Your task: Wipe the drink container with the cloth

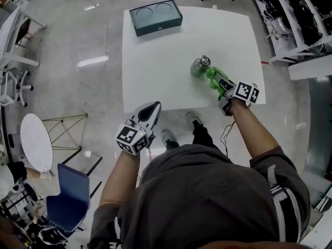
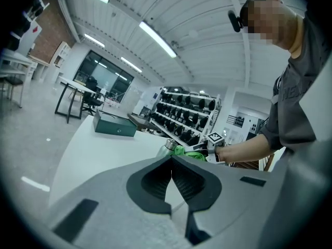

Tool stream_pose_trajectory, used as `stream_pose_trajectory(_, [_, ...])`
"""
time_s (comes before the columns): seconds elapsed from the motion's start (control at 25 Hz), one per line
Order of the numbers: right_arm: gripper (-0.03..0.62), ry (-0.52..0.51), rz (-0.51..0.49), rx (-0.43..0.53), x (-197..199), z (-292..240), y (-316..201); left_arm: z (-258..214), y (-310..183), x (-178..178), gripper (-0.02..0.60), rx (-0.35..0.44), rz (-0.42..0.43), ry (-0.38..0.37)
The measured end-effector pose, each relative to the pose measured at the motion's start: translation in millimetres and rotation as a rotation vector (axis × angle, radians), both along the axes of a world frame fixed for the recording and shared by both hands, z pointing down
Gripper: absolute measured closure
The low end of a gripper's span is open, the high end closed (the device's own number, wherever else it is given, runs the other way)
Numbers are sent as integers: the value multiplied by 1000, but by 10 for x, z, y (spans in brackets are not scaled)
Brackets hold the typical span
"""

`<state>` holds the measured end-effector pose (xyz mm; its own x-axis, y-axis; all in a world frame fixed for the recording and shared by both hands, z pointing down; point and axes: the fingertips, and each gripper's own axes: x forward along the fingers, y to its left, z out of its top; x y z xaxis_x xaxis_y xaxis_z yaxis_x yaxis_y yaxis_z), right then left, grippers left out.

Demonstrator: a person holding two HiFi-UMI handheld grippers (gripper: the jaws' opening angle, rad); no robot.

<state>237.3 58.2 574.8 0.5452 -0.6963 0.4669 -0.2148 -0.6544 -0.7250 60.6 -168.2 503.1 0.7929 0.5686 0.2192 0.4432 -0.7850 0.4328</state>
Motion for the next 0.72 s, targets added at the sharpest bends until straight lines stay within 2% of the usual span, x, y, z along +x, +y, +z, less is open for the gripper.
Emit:
stream_pose_trajectory(0.24, [513, 38, -68, -9, 363, -72, 77, -45, 213, 108, 577, 16, -47, -3])
stream_pose_trajectory(0.4, [513, 40, -158, 9, 579, -130, -13, -118, 365, 212, 577, 30, -97, -4])
stream_pose_trajectory(0.56, [513, 111, -314, -5, 721, -347, -165, -171, 514, 313, 577, 35, -158, -7])
stream_pose_trajectory(0.72, [513, 289, -554, -100, 685, -654, -308, -239, 642, 394, 577, 39, -203, 5])
